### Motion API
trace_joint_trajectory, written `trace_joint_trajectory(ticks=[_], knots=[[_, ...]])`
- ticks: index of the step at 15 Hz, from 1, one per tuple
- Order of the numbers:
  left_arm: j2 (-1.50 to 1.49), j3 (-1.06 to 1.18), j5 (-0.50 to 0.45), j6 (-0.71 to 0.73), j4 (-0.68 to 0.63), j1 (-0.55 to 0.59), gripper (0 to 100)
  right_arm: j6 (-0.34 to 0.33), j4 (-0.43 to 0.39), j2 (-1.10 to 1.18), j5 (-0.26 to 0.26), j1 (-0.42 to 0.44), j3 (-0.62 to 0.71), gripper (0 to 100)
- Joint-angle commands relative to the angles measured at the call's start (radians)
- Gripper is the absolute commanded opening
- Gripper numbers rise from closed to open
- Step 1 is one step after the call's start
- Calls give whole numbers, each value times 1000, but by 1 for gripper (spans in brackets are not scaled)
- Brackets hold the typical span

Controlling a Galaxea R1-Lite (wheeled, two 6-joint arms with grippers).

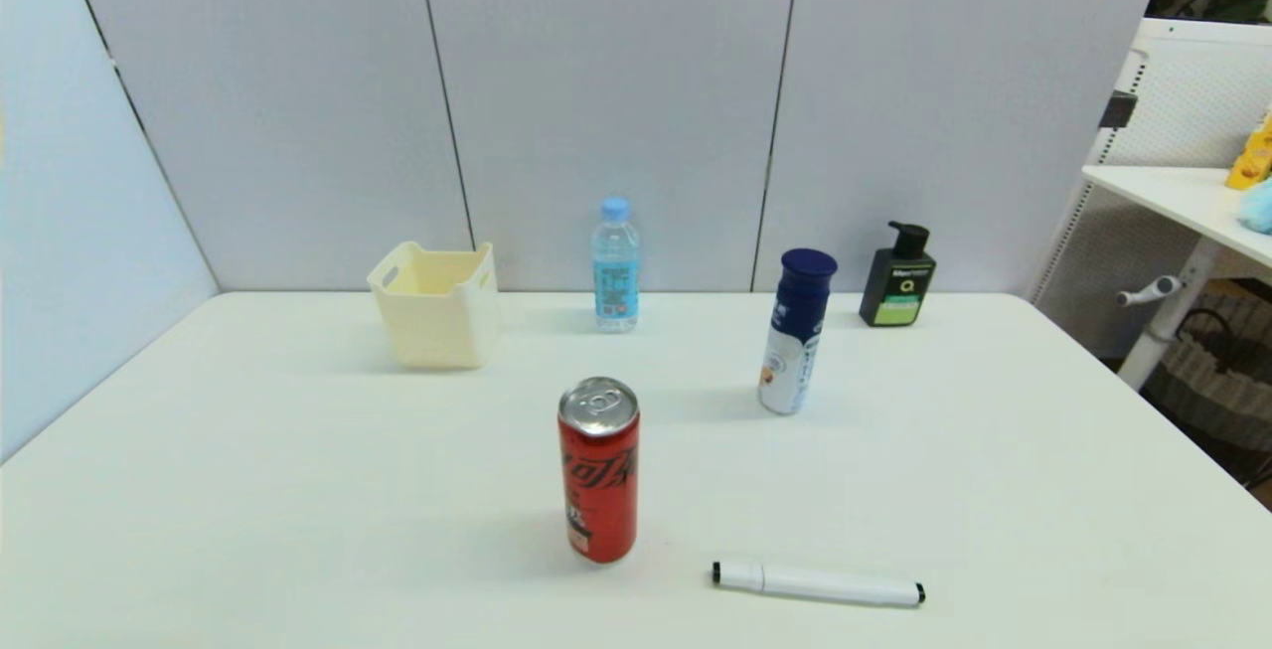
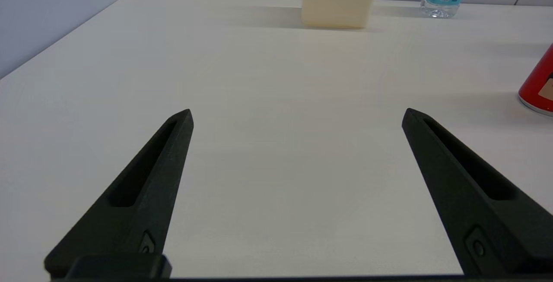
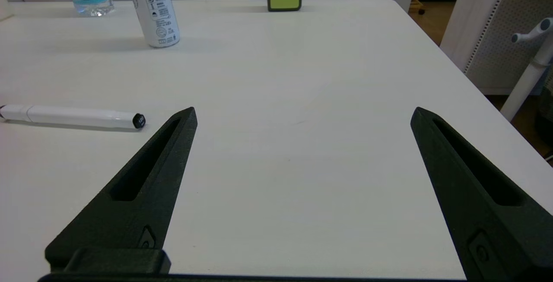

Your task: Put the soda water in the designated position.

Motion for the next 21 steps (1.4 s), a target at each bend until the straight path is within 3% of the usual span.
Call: trace_joint_trajectory(ticks=[1,21], knots=[[0,0,0,0,0,0,100,0,0,1,1,0,0,100],[98,-20,6,-3,-22,5,100,0,0,1,1,0,0,100]])
